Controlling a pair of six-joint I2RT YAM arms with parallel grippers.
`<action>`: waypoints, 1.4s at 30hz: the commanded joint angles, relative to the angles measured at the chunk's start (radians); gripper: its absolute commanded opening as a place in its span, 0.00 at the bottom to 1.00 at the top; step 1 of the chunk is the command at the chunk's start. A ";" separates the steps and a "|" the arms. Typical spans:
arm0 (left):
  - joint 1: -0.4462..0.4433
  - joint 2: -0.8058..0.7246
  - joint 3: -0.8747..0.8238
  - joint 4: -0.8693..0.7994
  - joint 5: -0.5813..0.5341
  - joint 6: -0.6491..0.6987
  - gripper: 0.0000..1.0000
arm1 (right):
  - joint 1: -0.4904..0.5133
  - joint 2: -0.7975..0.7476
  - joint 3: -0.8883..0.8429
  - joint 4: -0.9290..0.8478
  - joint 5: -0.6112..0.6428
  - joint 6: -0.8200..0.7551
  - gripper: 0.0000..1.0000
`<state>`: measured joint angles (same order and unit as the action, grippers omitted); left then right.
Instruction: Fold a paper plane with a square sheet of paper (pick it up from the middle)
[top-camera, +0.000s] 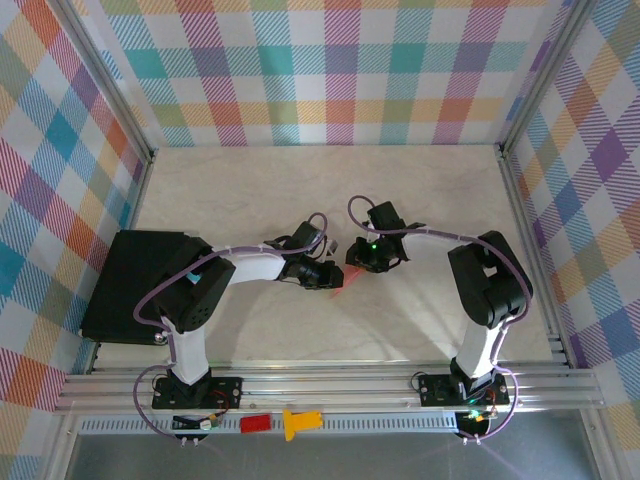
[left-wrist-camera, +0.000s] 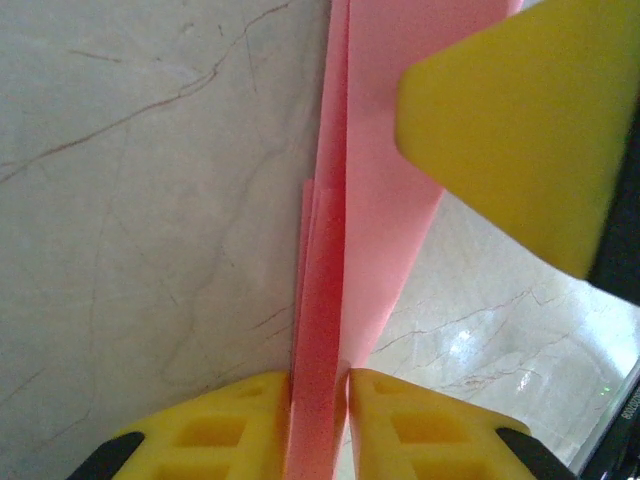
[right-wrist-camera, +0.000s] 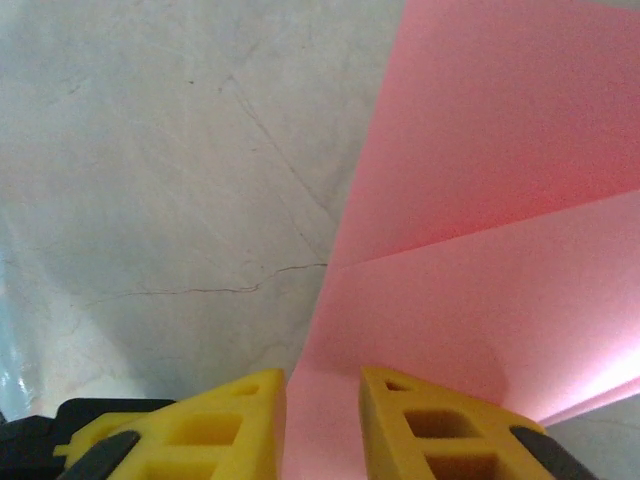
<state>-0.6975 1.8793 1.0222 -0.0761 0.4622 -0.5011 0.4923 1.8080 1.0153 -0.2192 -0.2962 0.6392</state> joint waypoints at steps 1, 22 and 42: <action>-0.019 -0.018 -0.025 -0.021 0.036 0.002 0.25 | 0.002 0.010 0.023 -0.028 0.010 -0.007 0.26; -0.019 -0.055 -0.043 0.017 0.060 -0.040 0.21 | 0.001 0.001 0.011 -0.021 -0.001 -0.014 0.26; -0.014 -0.040 -0.054 -0.001 0.023 -0.018 0.14 | 0.002 0.002 0.019 -0.004 -0.037 -0.038 0.25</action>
<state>-0.7128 1.8442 0.9840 -0.0532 0.4992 -0.5308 0.4923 1.8080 1.0164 -0.2249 -0.3126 0.6201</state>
